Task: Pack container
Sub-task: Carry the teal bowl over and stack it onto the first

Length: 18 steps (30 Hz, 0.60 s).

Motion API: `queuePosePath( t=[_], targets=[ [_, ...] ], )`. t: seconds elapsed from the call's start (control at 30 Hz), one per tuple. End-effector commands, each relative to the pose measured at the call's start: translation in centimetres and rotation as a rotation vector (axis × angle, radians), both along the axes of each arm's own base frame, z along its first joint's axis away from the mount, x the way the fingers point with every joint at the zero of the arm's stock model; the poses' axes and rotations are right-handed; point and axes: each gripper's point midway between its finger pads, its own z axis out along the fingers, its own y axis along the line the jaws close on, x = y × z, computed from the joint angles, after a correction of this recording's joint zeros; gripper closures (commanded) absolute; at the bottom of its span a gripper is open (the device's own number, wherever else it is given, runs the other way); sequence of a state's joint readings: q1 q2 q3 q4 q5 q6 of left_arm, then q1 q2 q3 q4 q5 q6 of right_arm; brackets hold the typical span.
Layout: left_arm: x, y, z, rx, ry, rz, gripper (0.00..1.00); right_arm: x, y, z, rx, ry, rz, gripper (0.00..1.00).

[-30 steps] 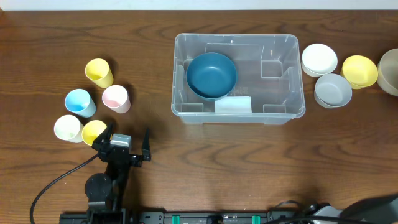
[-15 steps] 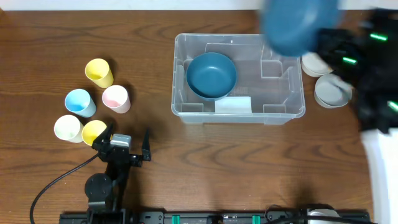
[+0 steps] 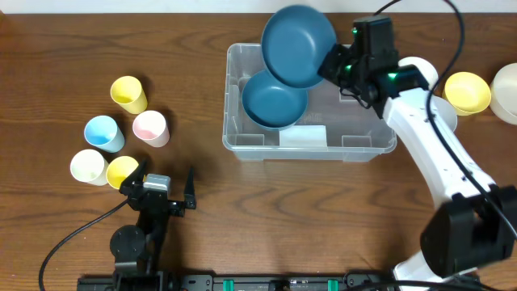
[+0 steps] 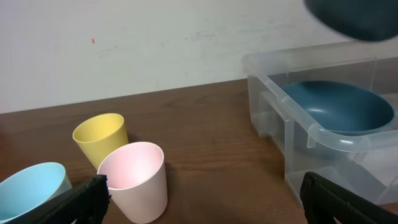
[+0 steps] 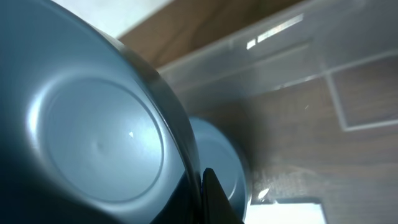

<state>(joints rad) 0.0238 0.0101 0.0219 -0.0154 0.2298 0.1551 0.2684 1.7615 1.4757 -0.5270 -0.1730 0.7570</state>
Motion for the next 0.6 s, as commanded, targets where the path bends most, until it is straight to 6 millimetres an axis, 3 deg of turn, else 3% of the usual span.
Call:
queuePosePath(
  t=[0.0,0.13,0.27,0.57],
  targets=[
    [-0.1,-0.1,-1.5,0.002,0.044,-0.01,0.02,-0.8,2.8,-2.0,0.059,0.067,0.075,0.99],
    [-0.1,-0.1,-1.5,0.003,0.044,-0.01,0.02,-1.5,4.0,-4.9,0.058,0.154,0.097,0.99],
    [-0.1,-0.1,-1.5,0.002,0.044,-0.01,0.02,-2.0,4.3,-6.6,0.042,0.198,0.103,0.99],
    [-0.1,-0.1,-1.5,0.003,0.044,-0.01,0.02,-2.1,3.9,-7.1,0.016,0.21,0.089,0.98]
  ],
)
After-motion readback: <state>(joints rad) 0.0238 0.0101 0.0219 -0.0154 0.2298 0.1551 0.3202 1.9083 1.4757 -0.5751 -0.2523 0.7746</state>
